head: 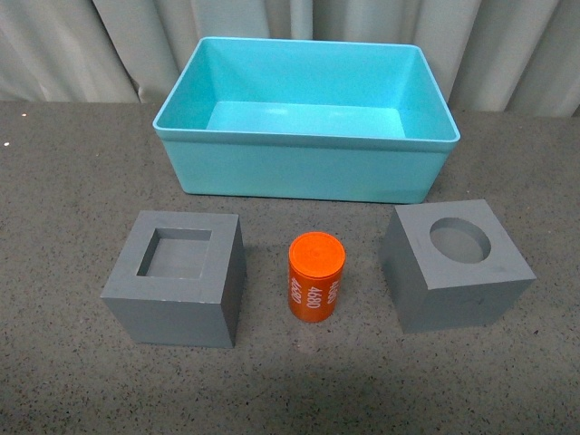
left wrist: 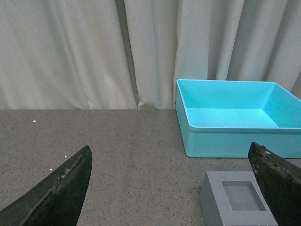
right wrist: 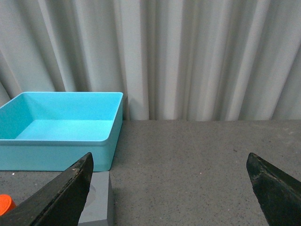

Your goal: Place gray and orange parts in blue box

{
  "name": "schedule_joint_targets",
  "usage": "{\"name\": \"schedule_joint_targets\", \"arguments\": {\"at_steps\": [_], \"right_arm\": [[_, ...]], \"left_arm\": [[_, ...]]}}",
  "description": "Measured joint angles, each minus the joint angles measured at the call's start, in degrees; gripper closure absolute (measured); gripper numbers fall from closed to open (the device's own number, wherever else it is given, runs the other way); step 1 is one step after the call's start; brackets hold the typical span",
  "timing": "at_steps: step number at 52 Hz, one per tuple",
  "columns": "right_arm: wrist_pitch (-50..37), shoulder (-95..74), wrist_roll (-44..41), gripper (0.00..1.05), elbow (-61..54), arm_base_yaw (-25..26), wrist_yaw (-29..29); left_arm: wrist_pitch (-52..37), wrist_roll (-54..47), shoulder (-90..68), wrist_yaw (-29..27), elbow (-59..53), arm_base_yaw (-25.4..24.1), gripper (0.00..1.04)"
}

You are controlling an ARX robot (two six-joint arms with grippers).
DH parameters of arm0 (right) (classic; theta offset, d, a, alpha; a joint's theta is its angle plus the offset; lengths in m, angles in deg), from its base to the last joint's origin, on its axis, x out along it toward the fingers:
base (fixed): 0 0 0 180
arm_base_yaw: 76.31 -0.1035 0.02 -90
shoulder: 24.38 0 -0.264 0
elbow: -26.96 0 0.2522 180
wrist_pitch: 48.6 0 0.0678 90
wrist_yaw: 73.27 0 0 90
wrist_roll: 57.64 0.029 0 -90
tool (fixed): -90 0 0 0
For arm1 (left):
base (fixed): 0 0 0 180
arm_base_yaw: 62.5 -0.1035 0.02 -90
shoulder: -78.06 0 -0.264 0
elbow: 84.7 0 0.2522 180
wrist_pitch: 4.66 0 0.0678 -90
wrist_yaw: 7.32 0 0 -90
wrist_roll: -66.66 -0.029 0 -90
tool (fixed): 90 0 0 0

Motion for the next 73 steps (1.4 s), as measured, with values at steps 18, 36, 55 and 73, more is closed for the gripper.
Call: {"name": "schedule_joint_targets", "arguments": {"at_steps": [18,36,55,73], "right_arm": [[0.0,-0.02,0.0,0.1,0.0,0.0,0.0],[0.0,0.0,0.0,0.1,0.0,0.0,0.0],[0.0,-0.02,0.0,0.1,0.0,0.0,0.0],[-16.46,-31.61,-21.49,0.1,3.04,-4.46,-9.75]], "left_arm": [[0.0,0.0,0.0,0.0,0.0,0.0,0.07],[0.0,0.02,0.0,0.0,0.0,0.0,0.07],[0.0,0.02,0.0,0.0,0.0,0.0,0.07],[0.0,0.0,0.02,0.02,0.0,0.0,0.07]]}}
